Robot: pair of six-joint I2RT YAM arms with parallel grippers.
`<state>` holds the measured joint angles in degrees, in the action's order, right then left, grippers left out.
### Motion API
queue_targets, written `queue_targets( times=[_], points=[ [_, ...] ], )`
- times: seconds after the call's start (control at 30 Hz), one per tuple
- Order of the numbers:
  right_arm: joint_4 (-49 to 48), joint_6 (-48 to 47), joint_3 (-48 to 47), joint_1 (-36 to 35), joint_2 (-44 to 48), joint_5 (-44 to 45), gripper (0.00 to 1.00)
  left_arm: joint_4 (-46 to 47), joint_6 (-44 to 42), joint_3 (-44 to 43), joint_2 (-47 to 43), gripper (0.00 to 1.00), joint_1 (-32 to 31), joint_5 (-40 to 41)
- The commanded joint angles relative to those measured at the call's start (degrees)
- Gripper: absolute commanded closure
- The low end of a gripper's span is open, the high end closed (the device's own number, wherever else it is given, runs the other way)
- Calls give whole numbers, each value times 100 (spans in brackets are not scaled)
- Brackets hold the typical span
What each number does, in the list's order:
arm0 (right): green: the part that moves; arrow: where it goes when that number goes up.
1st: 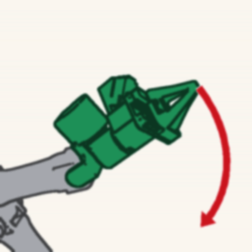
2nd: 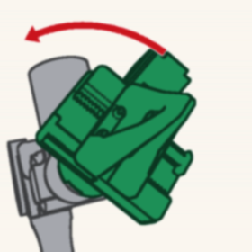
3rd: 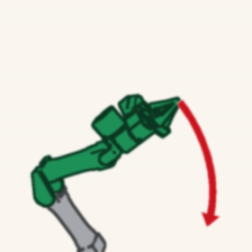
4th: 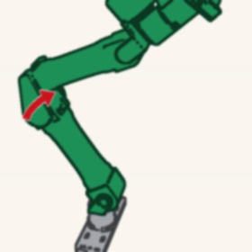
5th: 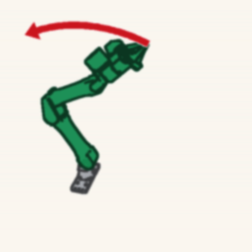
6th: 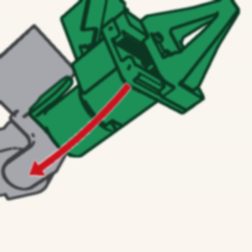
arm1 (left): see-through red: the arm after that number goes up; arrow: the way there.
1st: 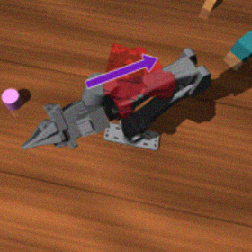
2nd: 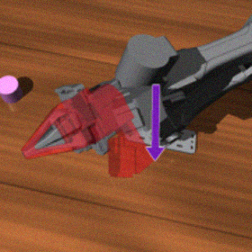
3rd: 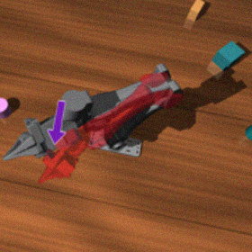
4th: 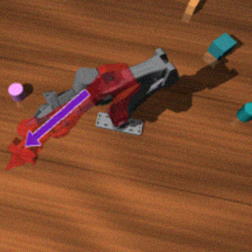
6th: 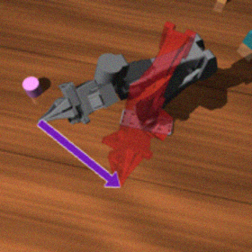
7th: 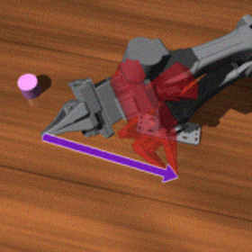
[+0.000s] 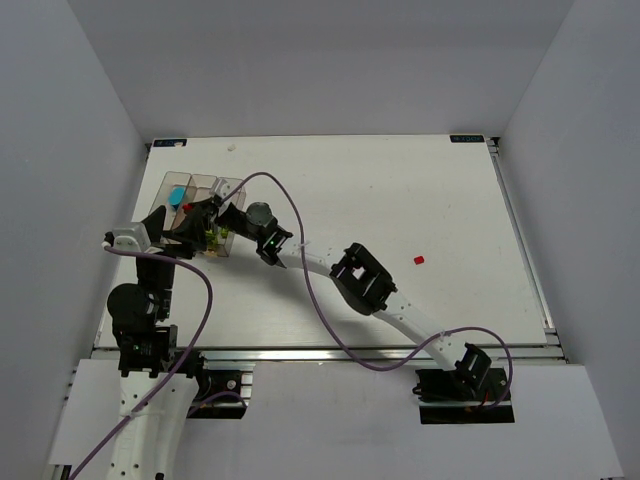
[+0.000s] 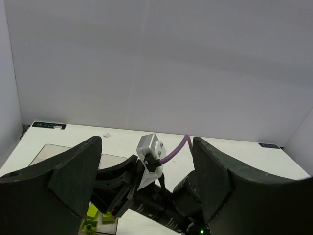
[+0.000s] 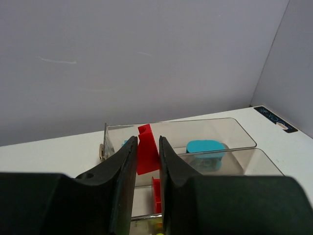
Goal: Sort the legos into containers by color
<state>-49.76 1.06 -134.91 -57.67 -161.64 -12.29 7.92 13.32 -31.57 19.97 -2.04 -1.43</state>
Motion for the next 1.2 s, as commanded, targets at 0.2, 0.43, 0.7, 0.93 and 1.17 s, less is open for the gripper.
queue_targets(
  times=[0.2,0.43,0.7,0.93,1.17],
  points=[
    [-764,-80,-431,-104,-420,342,100,-28,-40,-95,-45,16,20,46],
    [-790,-71,-466,-113,-561,333,100,-36,-40,-95,-46,16,20,46],
    [-799,-80,-466,-148,-623,272,100,-45,-58,-86,-63,15,20,47],
    [-755,-80,-457,-209,-667,201,100,-63,-49,-104,-81,16,20,55],
    [-737,-80,-457,-245,-702,140,100,-72,-58,-112,-107,15,20,55]
  ],
)
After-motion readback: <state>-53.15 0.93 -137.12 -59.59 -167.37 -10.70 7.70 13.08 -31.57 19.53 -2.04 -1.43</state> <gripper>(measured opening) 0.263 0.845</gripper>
